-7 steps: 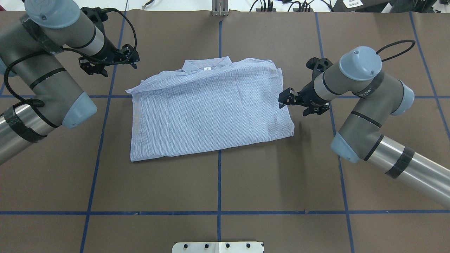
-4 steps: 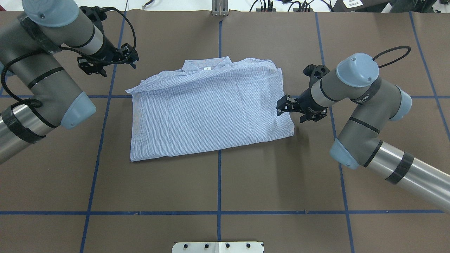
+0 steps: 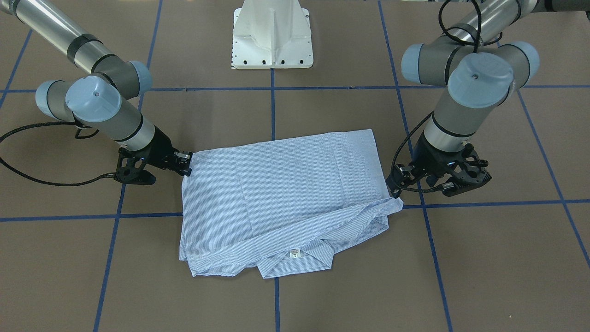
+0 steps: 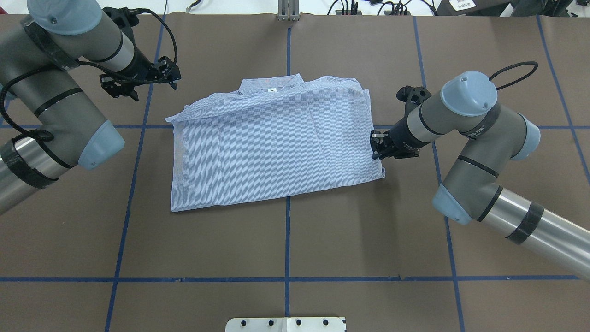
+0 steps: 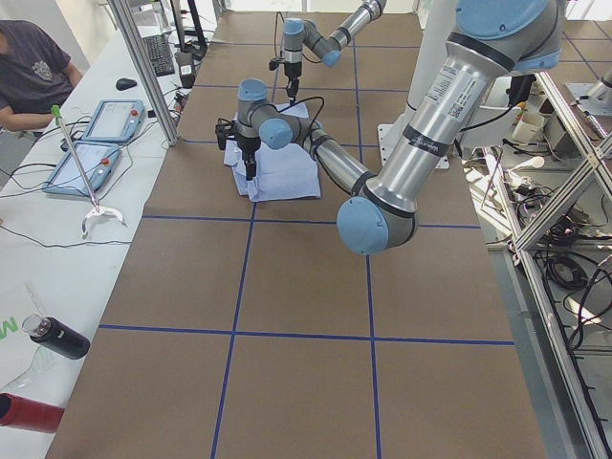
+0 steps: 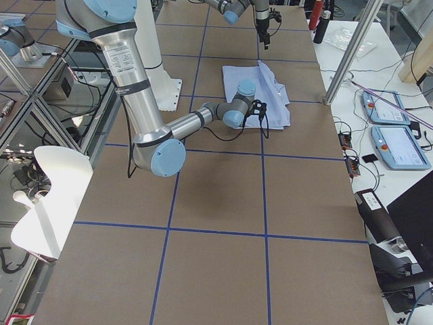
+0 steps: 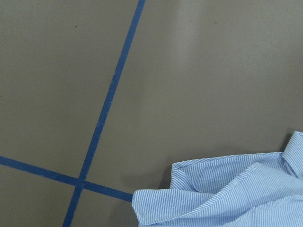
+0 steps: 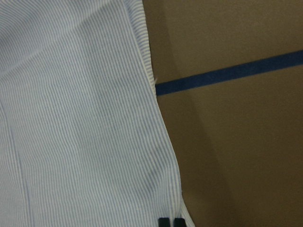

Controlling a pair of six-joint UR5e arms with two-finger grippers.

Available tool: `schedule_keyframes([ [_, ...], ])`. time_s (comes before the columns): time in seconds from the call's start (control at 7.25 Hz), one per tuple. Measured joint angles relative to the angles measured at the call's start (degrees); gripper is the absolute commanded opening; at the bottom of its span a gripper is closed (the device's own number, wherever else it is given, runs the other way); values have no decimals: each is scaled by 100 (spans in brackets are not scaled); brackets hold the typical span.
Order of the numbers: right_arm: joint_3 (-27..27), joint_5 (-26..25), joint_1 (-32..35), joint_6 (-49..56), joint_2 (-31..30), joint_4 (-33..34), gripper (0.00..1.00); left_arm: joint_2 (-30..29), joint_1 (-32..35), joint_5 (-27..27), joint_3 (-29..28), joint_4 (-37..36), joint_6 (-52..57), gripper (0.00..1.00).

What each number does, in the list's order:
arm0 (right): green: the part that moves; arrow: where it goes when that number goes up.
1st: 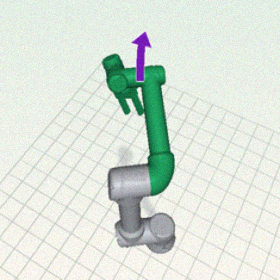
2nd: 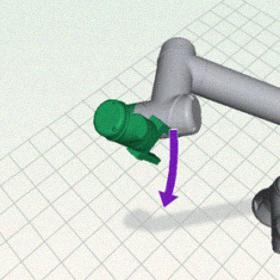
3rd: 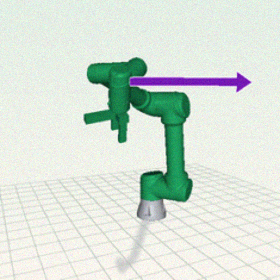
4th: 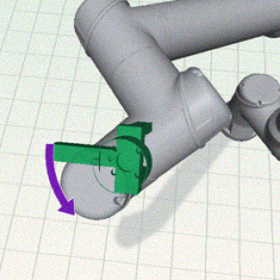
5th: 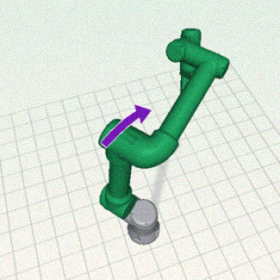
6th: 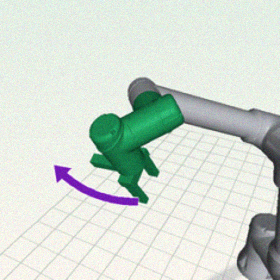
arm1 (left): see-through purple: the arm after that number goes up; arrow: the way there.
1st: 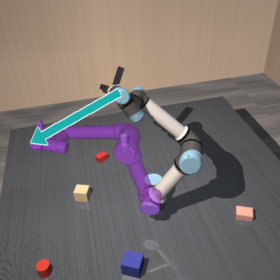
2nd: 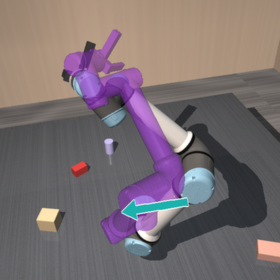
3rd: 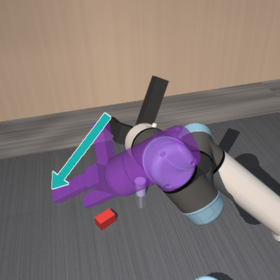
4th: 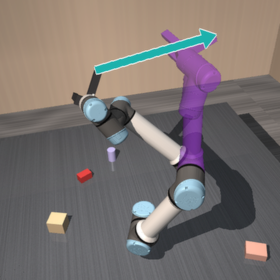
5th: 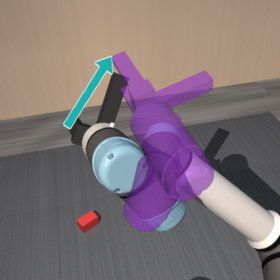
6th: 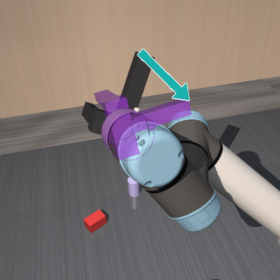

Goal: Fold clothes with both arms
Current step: 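Lower the right gripper onto the folded shirt's side edge and grasp, then drag the shirt edge toward the robot with the right gripper, rotating it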

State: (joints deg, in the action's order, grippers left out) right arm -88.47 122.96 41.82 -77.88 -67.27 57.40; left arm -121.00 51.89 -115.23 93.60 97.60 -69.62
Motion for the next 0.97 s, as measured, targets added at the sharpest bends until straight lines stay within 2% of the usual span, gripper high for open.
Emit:
schedule_keyframes([
  [0.55,-152,127,-38,10,-108,2,0,5,39,6,1,-3,1,100],
  [0.97,-774,516,-130,78,-730,-49,0,3,75,9,93,-93,1,100],
])
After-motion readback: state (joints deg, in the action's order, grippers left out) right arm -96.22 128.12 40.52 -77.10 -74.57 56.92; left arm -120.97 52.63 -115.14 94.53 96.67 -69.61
